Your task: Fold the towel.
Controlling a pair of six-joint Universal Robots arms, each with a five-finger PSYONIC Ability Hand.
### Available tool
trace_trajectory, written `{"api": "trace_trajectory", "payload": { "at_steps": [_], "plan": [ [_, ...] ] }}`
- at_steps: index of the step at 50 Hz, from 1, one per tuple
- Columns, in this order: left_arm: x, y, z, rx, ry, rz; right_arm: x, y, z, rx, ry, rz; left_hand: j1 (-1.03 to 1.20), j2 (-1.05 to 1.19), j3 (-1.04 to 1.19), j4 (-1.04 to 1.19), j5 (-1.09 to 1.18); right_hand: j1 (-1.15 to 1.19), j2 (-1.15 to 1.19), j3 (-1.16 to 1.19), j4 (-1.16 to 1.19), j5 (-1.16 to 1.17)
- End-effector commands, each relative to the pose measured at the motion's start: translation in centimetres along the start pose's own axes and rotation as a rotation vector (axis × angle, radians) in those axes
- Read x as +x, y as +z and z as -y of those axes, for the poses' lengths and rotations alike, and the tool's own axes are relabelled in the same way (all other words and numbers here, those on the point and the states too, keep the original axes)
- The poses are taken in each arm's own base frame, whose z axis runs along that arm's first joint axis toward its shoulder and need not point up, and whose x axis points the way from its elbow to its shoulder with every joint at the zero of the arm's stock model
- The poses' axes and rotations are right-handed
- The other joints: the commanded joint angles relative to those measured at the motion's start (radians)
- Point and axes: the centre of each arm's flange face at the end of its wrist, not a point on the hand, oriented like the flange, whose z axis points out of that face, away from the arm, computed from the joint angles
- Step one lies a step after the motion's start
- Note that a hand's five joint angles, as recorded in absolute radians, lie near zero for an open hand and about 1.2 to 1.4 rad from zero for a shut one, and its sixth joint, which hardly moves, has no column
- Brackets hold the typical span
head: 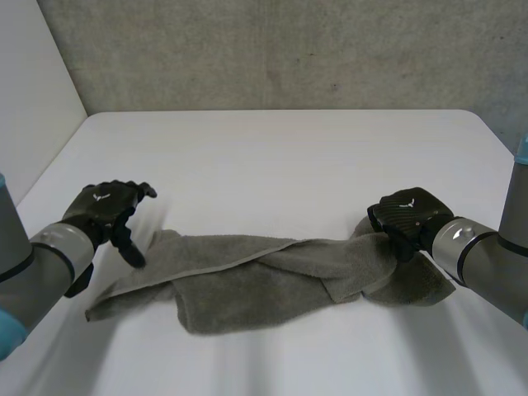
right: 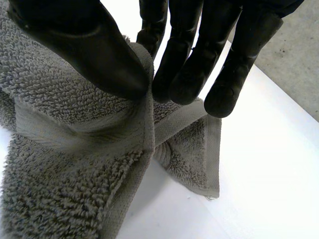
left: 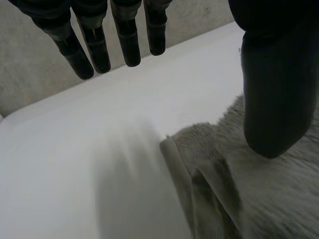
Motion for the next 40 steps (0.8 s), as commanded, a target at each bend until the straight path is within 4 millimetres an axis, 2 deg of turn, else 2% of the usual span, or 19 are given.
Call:
{"api": "trace_trajectory", "payload": {
  "at_steps": [1,6,11,17,22,24,29,36,40],
  "plan": [
    [0.5,-2.1,-1.0,-0.057,-0.009,-0.016,-0.1,0.2,-0.4,-0.016,-0.003,-0.009,-0.009,-0.011,-0.008,-0.005,-0.193,0.076,0.063,0.062,0.065,0.051],
    [1.4,-3.6,-2.5,-0.105,-0.010,-0.043,-0.2,0.3,-0.5,-0.023,-0.005,-0.011,-0.009,-0.011,-0.008,-0.005,-0.193,0.076,0.063,0.062,0.065,0.051],
    [1.7,-4.0,-3.9,-0.147,-0.013,-0.051,-0.4,0.3,-0.5,-0.026,-0.006,-0.008,-0.009,-0.011,-0.008,-0.005,-0.193,0.076,0.063,0.062,0.065,0.051],
    [1.6,-4.0,-4.2,-0.160,0.019,-0.053,-0.3,0.3,-0.6,-0.029,-0.009,-0.013,-0.012,-0.014,-0.011,-0.008,-0.196,0.076,0.063,0.062,0.065,0.051],
    [2.2,-5.2,-4.8,-0.175,0.065,-0.070,0.0,0.6,-0.9,-0.041,-0.017,-0.037,-0.015,-0.017,-0.014,-0.011,-0.199,0.076,0.063,0.062,0.065,0.051],
    [2.7,-6.3,-4.4,-0.140,0.086,-0.080,-0.1,0.7,-1.0,-0.046,-0.018,-0.039,-0.030,-0.032,-0.028,-0.025,-0.213,0.076,0.063,0.062,0.065,0.051],
    [3.0,-7.3,-3.9,-0.080,0.101,-0.078,-0.2,0.8,-1.1,-0.049,-0.020,-0.035,-0.033,-0.035,-0.031,-0.028,-0.216,0.076,0.063,0.062,0.065,0.051],
    [3.0,-6.6,-4.4,-0.049,0.107,-0.069,-0.2,0.8,-1.2,-0.051,-0.020,-0.036,-0.018,-0.020,-0.017,-0.014,-0.201,0.076,0.063,0.062,0.065,0.051],
    [3.0,-5.0,-5.9,-0.093,0.102,-0.066,-0.3,0.8,-1.2,-0.053,-0.019,-0.035,-0.012,-0.014,-0.011,-0.008,-0.196,0.076,0.063,0.062,0.065,0.051]
  ]
}}
